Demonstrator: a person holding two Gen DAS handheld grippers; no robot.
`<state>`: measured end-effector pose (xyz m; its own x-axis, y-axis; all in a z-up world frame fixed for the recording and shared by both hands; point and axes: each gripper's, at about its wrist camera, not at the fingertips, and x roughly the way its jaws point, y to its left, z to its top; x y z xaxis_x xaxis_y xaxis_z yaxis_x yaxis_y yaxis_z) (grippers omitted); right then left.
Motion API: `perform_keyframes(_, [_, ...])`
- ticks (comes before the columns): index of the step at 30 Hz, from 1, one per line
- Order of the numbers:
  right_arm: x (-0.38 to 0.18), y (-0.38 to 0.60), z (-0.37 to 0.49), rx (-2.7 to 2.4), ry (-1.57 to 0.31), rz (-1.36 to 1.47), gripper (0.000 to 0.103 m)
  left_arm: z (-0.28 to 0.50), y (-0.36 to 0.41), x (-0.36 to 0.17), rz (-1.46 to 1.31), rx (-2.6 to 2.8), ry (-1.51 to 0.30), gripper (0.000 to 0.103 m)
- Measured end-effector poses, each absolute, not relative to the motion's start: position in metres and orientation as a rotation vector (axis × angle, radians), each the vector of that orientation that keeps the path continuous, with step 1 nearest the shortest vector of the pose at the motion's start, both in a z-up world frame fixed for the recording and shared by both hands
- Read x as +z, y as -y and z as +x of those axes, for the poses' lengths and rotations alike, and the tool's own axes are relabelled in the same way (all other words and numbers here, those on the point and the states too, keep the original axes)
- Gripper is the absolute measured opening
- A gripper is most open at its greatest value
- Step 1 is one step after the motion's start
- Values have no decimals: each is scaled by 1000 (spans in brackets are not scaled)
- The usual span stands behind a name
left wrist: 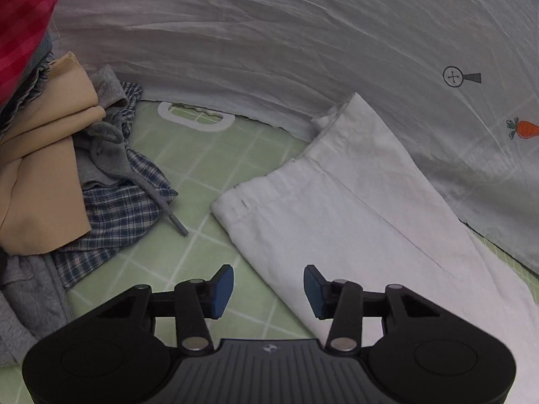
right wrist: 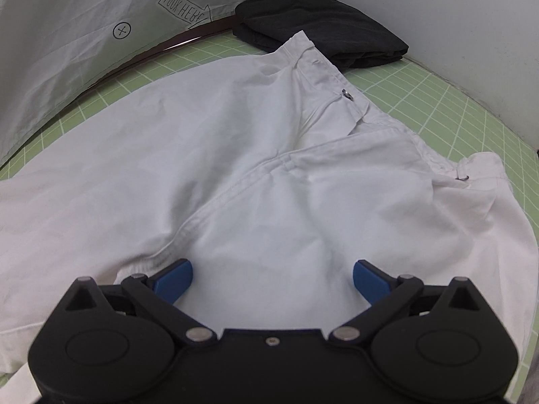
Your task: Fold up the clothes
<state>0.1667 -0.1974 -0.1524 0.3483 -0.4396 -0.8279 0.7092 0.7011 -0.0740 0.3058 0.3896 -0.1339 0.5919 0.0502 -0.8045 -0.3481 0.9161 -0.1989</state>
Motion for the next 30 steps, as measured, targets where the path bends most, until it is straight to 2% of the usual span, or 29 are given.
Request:
perform_keyframes(6, [-154,187,177,-803,-989,249,103,329,-395,-148,-332,276,-867,49])
perform_keyframes(8, [-154,186,177,-810,-989,244,103,329,-394,-150,-312,288,-854,38])
perform_keyframes(9, [-154,186,177,-809,-988,243,103,328,-393,-150,-300,299,-850,19])
perform_keyframes(12, [-154,187,176,-802,-988,239,103,318,-398,-147,-350,285,-828,6])
perform_keyframes(18, [-155,187,174,-785,-982,229,103,257,-393,-114,-316,358,-784,5])
perform_keyframes(26, [-157,197,167,-747,-959,299,103,190,-409,-139,-374,478,-895,7])
perform_keyframes(30, [-155,198,164,-707,-956,280,103,188,-404,-126,-339,503,-909,13])
